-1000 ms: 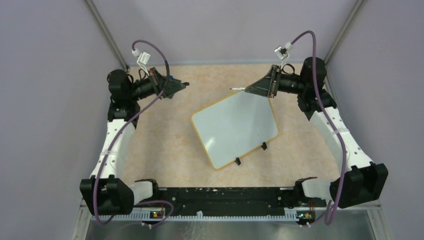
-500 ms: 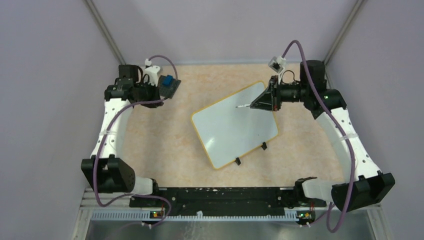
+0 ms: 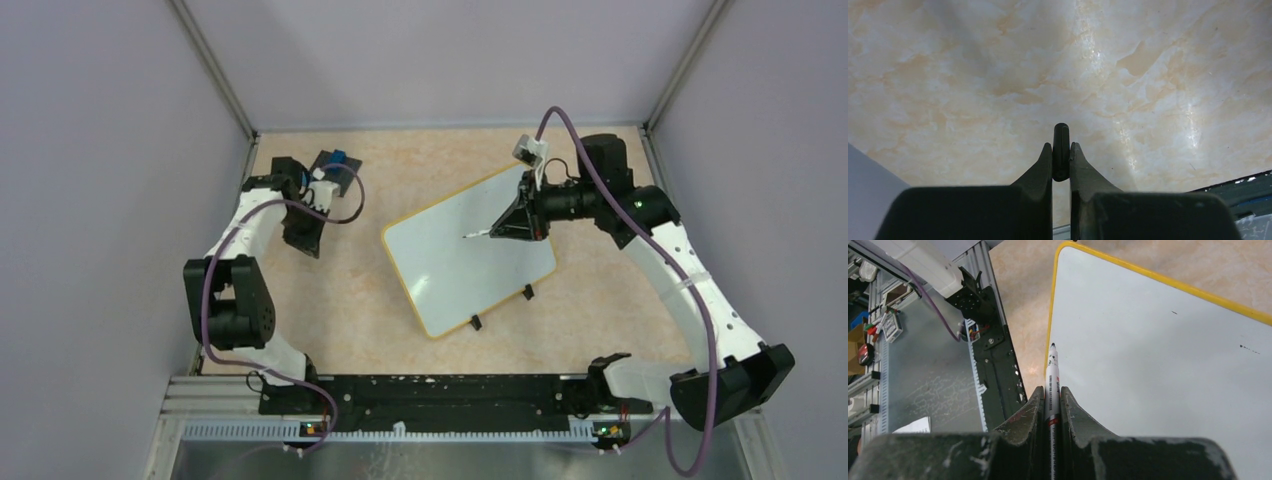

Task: Write a sentence on the whiteboard
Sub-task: Place the pen cap at the center of the board.

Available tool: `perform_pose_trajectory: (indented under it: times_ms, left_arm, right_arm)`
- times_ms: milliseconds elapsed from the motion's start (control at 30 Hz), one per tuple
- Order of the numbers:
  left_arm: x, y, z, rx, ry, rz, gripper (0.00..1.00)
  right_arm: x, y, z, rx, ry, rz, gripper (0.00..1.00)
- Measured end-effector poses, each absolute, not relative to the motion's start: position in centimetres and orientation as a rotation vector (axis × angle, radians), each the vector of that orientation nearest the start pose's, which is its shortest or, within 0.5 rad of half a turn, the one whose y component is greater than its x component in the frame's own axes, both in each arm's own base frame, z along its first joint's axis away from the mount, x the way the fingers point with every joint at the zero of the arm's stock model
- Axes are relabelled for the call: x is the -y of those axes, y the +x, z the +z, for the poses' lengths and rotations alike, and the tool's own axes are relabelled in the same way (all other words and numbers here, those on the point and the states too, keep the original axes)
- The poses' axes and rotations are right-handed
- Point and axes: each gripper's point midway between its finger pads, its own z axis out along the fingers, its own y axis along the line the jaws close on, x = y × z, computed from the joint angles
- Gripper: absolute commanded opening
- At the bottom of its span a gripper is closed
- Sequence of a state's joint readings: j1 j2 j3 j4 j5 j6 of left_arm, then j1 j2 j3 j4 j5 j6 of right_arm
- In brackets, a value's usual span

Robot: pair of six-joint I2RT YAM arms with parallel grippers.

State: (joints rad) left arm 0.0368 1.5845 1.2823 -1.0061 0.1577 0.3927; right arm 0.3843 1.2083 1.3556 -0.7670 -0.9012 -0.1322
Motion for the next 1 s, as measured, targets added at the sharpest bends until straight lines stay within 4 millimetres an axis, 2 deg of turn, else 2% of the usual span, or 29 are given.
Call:
perform_pose_trajectory:
  times_ms: [233,467,767,1000]
  left_arm:
    - [0.5,31.8,7.3,-2.85,0.56,-0.144,0.12]
    - [1.8,32.3,4.9,-2.869,0.584,-0.194,0.26]
    - [3.3,31.9,3.9,-2.878,0.606,-0.271,0.46]
    - [4.8,31.4,4.3,-2.864,0.611,-0.403,0.63]
  right_arm:
    - [-23.4,21.6,30.0,-1.885,-1.024,1.127,0.0]
    - [-23.2,21.4,28.7,-1.915,-1.017,1.126,0.0]
    - [-23.4,21.4,28.9,-1.894,-1.028,1.123,0.0]
    - [-24.0,21.2,29.0,-1.877,-1.051,1.131,0.0]
